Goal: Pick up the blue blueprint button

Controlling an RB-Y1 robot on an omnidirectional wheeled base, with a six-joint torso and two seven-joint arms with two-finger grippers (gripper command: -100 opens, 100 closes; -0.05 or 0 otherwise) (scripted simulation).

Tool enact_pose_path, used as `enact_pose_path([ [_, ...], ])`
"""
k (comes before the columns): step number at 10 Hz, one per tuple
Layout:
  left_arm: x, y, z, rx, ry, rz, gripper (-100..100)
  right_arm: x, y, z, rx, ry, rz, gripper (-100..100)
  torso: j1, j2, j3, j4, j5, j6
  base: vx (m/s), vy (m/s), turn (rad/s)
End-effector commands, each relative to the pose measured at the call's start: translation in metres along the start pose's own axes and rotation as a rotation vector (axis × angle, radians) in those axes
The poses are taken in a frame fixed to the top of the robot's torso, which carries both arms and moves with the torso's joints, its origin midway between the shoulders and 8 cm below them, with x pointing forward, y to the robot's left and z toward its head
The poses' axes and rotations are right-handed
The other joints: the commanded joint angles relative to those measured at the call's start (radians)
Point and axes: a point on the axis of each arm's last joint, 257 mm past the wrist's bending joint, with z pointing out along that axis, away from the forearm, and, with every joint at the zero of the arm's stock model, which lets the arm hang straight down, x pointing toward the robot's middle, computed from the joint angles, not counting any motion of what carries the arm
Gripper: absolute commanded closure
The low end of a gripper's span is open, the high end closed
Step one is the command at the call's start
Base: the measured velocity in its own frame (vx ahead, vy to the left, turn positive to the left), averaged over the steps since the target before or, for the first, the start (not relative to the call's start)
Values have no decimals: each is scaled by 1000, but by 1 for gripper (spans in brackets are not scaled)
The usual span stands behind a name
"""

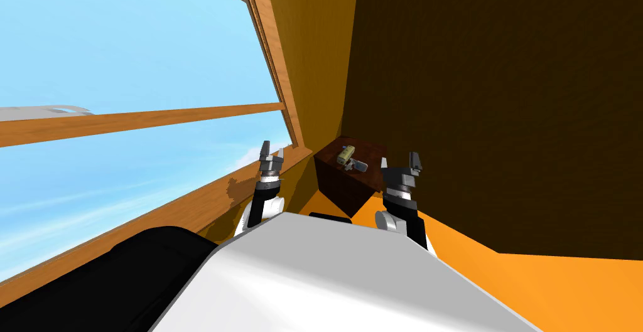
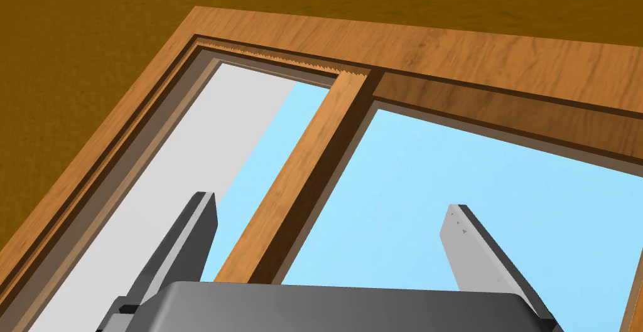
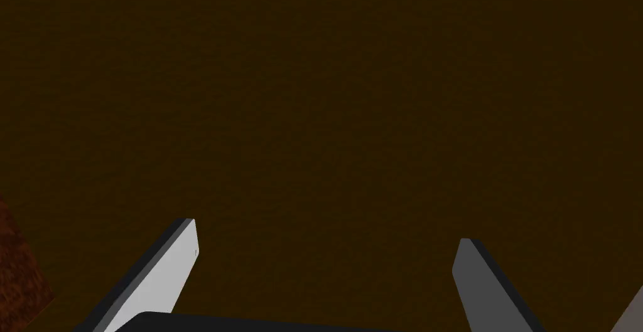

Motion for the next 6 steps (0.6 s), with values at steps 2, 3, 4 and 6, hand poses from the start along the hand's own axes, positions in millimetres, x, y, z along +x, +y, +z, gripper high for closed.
enact_pose_path([
  [2,0,0,0,0,0,0,0,7,-10,-4,34,63,-32,-100,-1,0,0,0,0,0,-7,-15,23],
  [3,0,0,0,0,0,0,0,10,-15,-7,53,91,-46,-100,-2,1,0,0,0,0,-18,-37,25],
  [4,0,0,0,0,0,0,0,12,-22,-10,74,118,-59,-100,-3,1,1,0,-1,0,-20,-51,25],
  [6,0,0,0,0,0,0,0,16,-30,-15,103,166,-84,-100,-3,1,1,0,-1,0,-10,-36,14],
])
